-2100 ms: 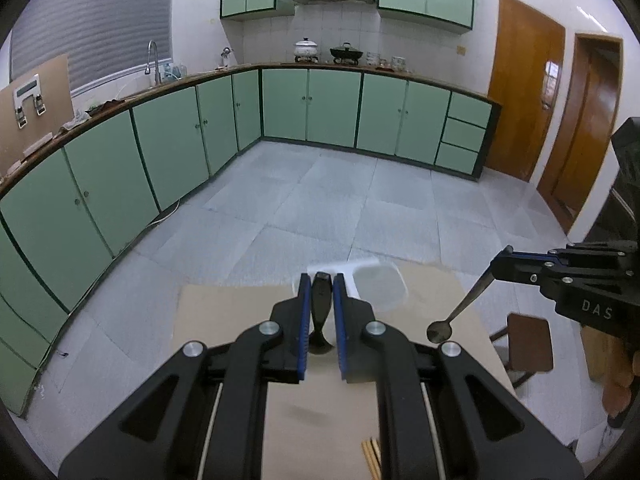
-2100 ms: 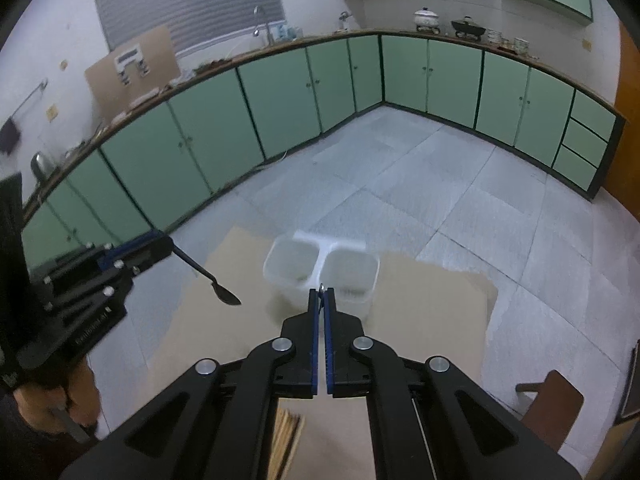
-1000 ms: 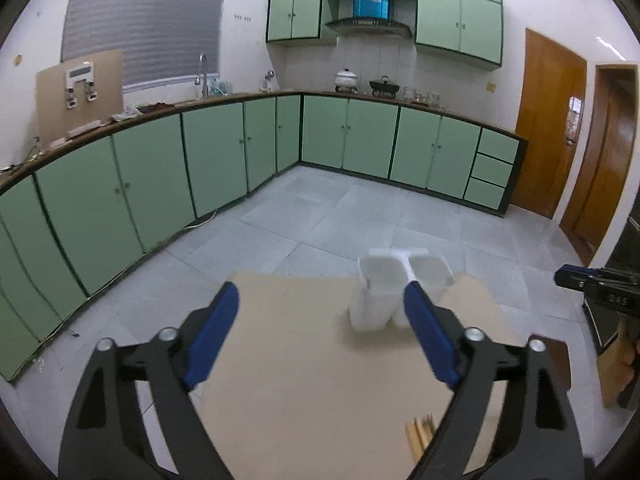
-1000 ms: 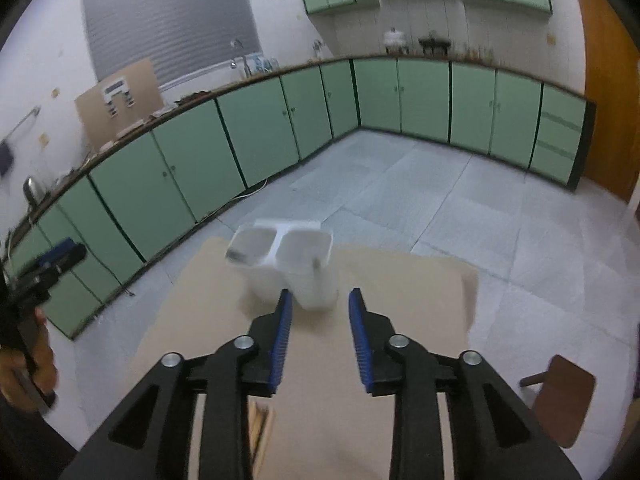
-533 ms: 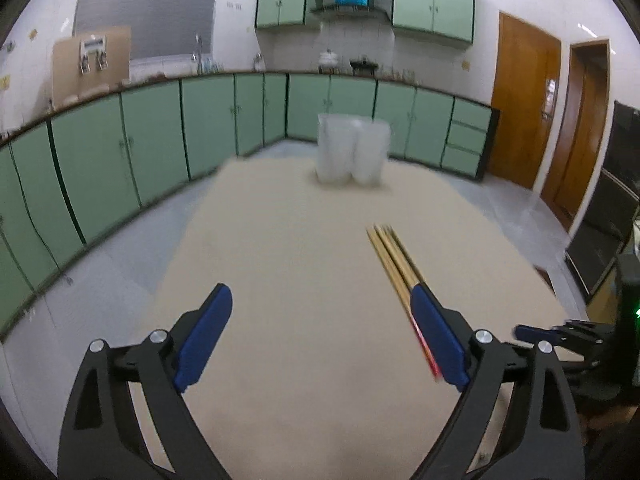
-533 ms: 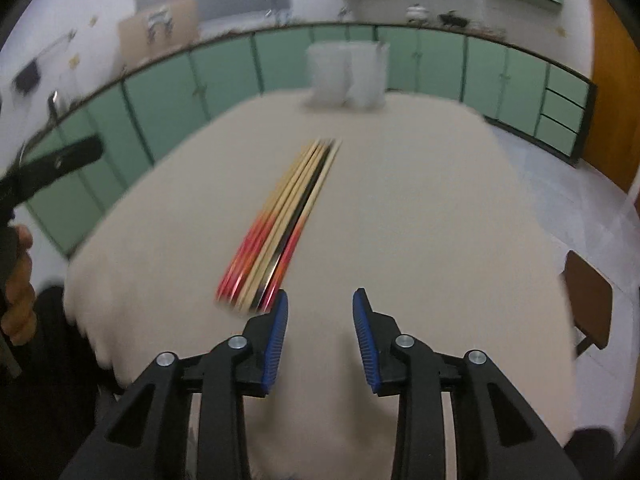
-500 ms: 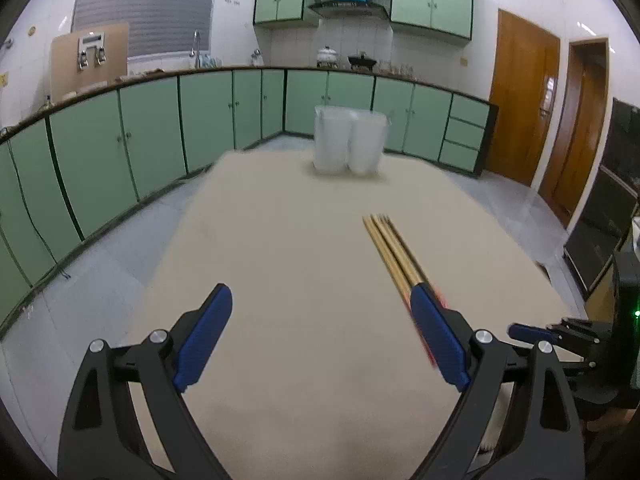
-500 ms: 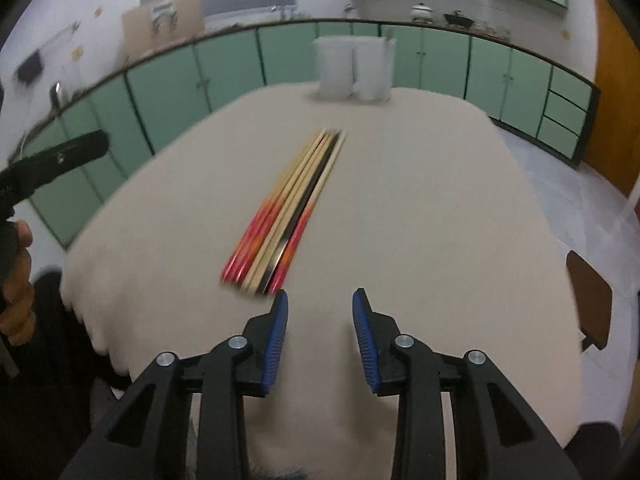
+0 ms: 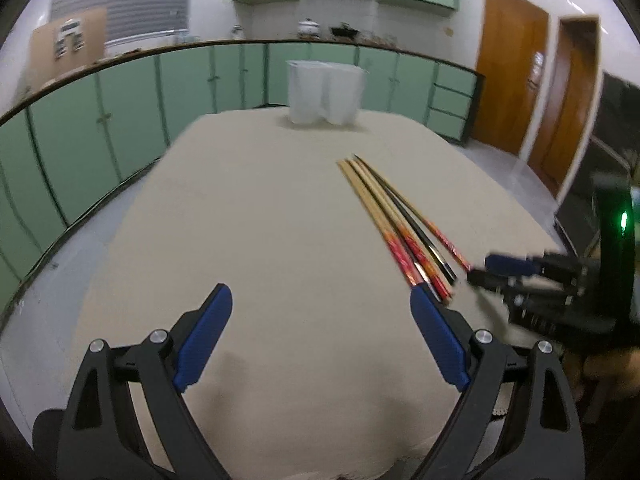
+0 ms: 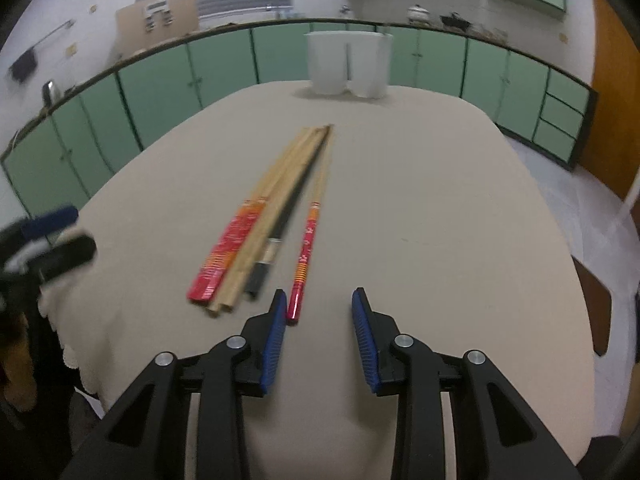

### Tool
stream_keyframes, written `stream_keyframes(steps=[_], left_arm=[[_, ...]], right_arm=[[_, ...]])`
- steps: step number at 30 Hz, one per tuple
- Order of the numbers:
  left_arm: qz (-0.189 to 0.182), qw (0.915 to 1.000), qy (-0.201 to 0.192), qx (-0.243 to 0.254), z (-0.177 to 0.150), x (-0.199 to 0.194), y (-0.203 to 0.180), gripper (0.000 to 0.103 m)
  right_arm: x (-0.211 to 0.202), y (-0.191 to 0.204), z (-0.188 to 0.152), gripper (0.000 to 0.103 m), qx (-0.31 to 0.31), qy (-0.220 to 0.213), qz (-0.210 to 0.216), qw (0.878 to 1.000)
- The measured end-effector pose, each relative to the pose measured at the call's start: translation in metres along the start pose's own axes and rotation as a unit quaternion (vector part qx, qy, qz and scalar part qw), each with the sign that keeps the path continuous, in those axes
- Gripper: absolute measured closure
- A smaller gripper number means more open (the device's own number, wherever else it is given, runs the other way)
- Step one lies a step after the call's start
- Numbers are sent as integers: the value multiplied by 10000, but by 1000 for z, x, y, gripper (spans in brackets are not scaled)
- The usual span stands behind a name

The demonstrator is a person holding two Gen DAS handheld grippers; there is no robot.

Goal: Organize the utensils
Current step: 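Move both open tools back to the chopstick bundle, then grasp one red-patterned chopstick with the left tool while the right tool grasps another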

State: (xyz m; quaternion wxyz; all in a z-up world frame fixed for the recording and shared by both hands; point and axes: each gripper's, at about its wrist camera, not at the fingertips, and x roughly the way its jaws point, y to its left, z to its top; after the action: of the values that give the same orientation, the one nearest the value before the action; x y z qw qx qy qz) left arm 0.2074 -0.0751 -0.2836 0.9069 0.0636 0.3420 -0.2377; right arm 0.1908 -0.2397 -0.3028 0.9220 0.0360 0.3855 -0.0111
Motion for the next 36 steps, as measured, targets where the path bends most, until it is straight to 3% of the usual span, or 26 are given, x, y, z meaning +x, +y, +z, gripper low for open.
stream_keyframes(steps=[5, 10, 17, 36], left_arm=[[-208, 9989, 235, 361, -8, 23, -26, 15], [-92, 9975, 471, 522, -10, 49, -37, 17], [215, 9982, 481, 275, -9, 54, -21, 18], [186, 9982, 523, 215, -6, 55, -16, 24]], right_arm=[[-6, -17, -5, 70, 108, 13, -76, 9999], [-11, -26, -11, 69, 264, 11, -34, 9996], [-8, -21, -11, 68, 149, 5, -20, 9999], [-6, -18, -9, 68, 119, -17, -92, 9999]])
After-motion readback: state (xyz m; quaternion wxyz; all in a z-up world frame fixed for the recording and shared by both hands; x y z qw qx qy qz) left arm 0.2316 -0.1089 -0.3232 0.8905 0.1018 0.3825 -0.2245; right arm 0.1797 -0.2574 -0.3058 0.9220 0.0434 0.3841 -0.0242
